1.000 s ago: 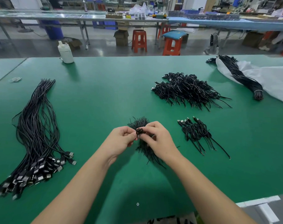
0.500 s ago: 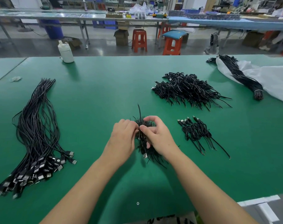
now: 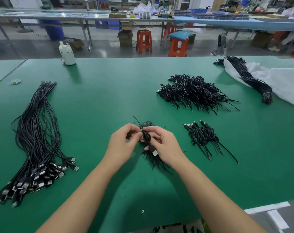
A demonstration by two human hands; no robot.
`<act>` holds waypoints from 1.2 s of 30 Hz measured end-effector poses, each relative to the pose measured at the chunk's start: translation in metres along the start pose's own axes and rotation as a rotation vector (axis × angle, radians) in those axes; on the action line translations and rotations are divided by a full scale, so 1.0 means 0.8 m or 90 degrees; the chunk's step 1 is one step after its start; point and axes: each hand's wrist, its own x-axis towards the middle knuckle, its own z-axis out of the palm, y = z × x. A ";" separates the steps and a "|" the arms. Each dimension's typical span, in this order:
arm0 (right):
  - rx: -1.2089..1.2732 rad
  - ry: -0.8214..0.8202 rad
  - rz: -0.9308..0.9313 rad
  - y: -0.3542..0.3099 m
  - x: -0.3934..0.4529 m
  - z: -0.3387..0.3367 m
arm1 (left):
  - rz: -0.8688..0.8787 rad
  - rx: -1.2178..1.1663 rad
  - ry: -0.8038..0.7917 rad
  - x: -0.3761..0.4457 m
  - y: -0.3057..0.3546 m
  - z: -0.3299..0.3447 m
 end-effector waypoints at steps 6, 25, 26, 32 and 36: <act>-0.109 0.043 -0.026 -0.004 -0.003 -0.001 | 0.021 0.065 -0.016 -0.001 0.000 -0.002; -0.116 -0.136 0.100 -0.010 -0.009 -0.020 | 0.504 0.393 0.074 -0.011 -0.032 0.011; -0.116 -0.129 0.107 -0.008 -0.009 -0.022 | 0.502 0.392 0.071 -0.012 -0.033 0.014; -0.214 -0.021 0.137 0.011 0.002 -0.038 | 0.345 0.325 0.056 -0.004 -0.052 0.035; -0.398 0.077 0.149 0.024 0.016 -0.079 | 0.171 0.375 0.052 0.010 -0.103 0.022</act>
